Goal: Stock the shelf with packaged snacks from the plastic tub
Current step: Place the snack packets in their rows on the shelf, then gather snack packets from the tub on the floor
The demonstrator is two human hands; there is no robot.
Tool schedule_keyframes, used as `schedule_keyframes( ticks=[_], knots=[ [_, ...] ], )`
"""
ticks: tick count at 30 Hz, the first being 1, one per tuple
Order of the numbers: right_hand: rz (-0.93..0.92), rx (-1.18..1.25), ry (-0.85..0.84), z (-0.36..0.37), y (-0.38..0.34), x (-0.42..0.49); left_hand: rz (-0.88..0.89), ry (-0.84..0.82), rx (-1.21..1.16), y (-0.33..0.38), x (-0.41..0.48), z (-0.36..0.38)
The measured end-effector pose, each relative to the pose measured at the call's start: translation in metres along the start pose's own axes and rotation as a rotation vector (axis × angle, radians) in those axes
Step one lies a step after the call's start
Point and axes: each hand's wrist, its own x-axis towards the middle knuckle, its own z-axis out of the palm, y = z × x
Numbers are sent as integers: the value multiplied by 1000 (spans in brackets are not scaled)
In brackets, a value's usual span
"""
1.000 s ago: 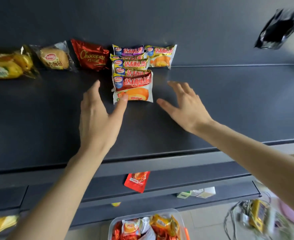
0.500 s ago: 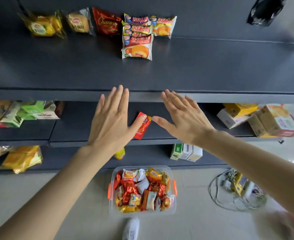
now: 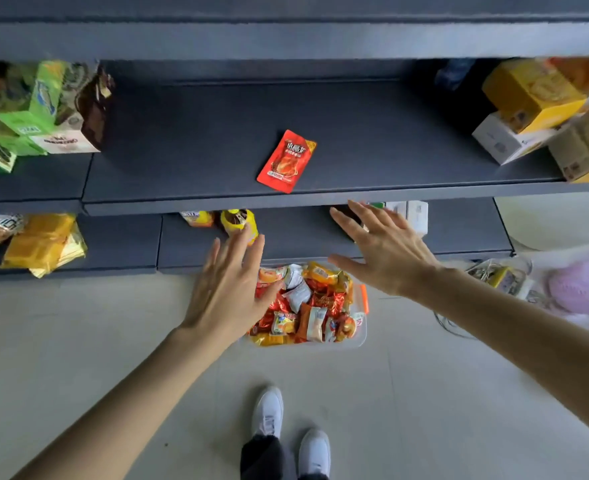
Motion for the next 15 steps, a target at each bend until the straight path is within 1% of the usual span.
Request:
schedule_keyframes(
  ticks=[3, 6, 9, 12, 15],
  knots=[
    [68, 54, -65, 63, 10, 17, 75, -35, 38, -3, -8, 65],
    [135, 133, -129, 137, 11, 31, 184, -115, 65, -4, -17, 138],
    [111, 135, -183, 223, 8, 48, 194, -140, 69, -9, -23, 211],
    [48, 82, -221, 304, 4, 62, 228, -155, 97, -19, -27, 284],
    [7, 31, -249, 366, 2, 77, 204, -166, 91, -32, -28, 346]
  ],
)
